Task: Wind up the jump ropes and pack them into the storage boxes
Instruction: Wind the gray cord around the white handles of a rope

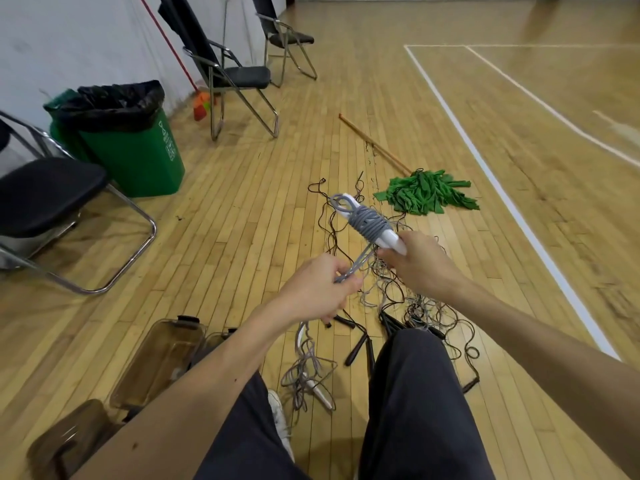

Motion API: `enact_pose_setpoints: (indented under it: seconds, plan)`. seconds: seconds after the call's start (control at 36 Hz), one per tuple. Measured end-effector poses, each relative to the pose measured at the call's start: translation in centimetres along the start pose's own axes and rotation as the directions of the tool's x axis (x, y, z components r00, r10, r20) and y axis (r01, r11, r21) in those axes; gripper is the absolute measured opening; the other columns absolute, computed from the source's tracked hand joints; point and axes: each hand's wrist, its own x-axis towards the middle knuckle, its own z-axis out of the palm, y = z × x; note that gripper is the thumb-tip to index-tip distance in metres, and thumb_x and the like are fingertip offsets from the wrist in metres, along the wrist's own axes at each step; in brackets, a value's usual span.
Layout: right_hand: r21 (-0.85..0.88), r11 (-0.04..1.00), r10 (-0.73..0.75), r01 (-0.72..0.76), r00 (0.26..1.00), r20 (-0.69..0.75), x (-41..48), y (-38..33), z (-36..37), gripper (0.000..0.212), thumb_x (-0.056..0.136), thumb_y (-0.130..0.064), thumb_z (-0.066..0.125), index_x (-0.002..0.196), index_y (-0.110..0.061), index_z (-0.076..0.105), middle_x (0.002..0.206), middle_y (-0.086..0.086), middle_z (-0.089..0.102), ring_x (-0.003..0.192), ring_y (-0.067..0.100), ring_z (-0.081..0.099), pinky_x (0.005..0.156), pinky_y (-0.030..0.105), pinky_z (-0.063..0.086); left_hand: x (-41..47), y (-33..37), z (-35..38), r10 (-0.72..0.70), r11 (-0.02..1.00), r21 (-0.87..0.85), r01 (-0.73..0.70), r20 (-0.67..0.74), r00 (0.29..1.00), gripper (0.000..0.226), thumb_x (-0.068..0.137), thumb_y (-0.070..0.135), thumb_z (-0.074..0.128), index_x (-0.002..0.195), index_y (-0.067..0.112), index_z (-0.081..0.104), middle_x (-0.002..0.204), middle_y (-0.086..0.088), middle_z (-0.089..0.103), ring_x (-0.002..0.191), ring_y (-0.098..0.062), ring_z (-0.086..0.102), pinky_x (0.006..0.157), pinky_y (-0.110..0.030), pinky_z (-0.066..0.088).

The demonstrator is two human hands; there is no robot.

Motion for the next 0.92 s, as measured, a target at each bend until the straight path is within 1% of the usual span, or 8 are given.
enact_pose_setpoints:
  seconds: [0.14,0.22,0.31,0.42,0.61,0.75,0.86,0.92]
  plan:
    - [-0.162,0.986,0.041,-0.04,0.999,0.003,0.7,1.6,0.6,0.016,0.102,-0.024,0.057,0.1,-0.008,0.058,0.078,0.005,0.06,0.059,0.019,0.052,0.051,0.03,0.037,-0.5,-0.4,0.1,-0.067,0.991,0.118,0.065,0.013,0.998,0.02,0.101,0.035,0.058,0.104,0.015,0.062,0.065,0.0,0.065,0.046,-0.008,0.057,0.047,-0.023,0.05]
    - [-0.271,0.961,0.077,-0.062,0.996,0.046,1.0,2.5,0.5,0.017,0.103,-0.023,0.056,0.099,-0.006,0.055,0.083,0.009,0.061,0.067,0.023,0.055,0.052,0.03,0.036,-0.9,0.1,0.3,0.005,0.959,0.284,0.002,-0.024,1.0,0.03,0.101,0.041,0.055,0.099,0.013,0.067,0.063,-0.001,0.058,0.048,-0.014,0.049,0.048,-0.029,0.044]
    - [-0.348,0.936,0.102,-0.05,0.986,0.133,1.0,2.9,0.4,0.021,0.102,-0.024,0.056,0.1,-0.004,0.057,0.089,0.011,0.064,0.077,0.028,0.061,0.06,0.033,0.043,-1.0,0.6,0.2,0.062,0.933,0.357,-0.042,-0.044,0.997,0.03,0.1,0.042,0.056,0.098,0.016,0.069,0.061,0.003,0.051,0.048,-0.013,0.043,0.047,-0.026,0.033]
    - [-0.386,0.922,0.156,-0.034,0.945,0.288,0.8,3.2,0.7,0.015,0.1,-0.024,0.059,0.095,-0.011,0.053,0.081,0.002,0.058,0.067,0.016,0.055,0.055,0.025,0.041,-0.9,1.2,0.0,0.134,0.909,0.402,-0.112,-0.026,0.991,0.024,0.096,0.041,0.064,0.096,0.018,0.072,0.06,0.006,0.054,0.048,-0.008,0.044,0.049,-0.023,0.031]
    - [-0.435,0.894,0.224,0.109,0.732,0.644,-0.5,2.9,1.1,0.028,0.096,-0.02,0.059,0.069,-0.011,0.061,0.068,0.005,0.064,0.054,0.016,0.055,0.055,0.021,0.045,-0.9,1.1,0.1,0.339,0.84,0.471,-0.27,-0.067,0.939,0.026,0.093,0.043,0.068,0.094,0.02,0.077,0.061,0.009,0.058,0.055,-0.004,0.047,0.054,-0.025,0.033]
    - [-0.427,0.896,0.251,0.126,0.65,0.717,-1.5,2.2,1.2,0.023,0.087,-0.023,0.068,0.069,-0.009,0.064,0.064,0.007,0.064,0.053,0.021,0.054,0.059,0.028,0.045,-0.9,1.1,-0.1,0.398,0.832,0.431,-0.349,-0.026,0.917,0.027,0.087,0.048,0.069,0.094,0.023,0.078,0.074,0.008,0.066,0.066,-0.004,0.053,0.057,-0.018,0.03]
    - [-0.351,0.927,0.22,0.132,0.567,0.794,-2.4,1.2,1.5,0.021,0.088,-0.026,0.071,0.081,-0.007,0.067,0.07,0.009,0.063,0.059,0.02,0.054,0.055,0.023,0.043,-1.1,1.2,-0.3,0.388,0.861,0.356,-0.363,0.002,0.922,0.025,0.084,0.048,0.072,0.086,0.024,0.077,0.071,0.007,0.066,0.062,-0.007,0.052,0.056,-0.017,0.028]
    - [-0.28,0.949,0.158,0.146,0.549,0.821,-2.8,1.0,1.6,0.024,0.088,-0.027,0.073,0.076,-0.008,0.066,0.065,0.006,0.061,0.055,0.018,0.054,0.052,0.019,0.042,-0.8,0.9,-0.4,0.349,0.899,0.287,-0.332,-0.008,0.937,0.024,0.081,0.049,0.075,0.079,0.025,0.075,0.066,0.005,0.064,0.058,-0.011,0.05,0.055,-0.021,0.032]
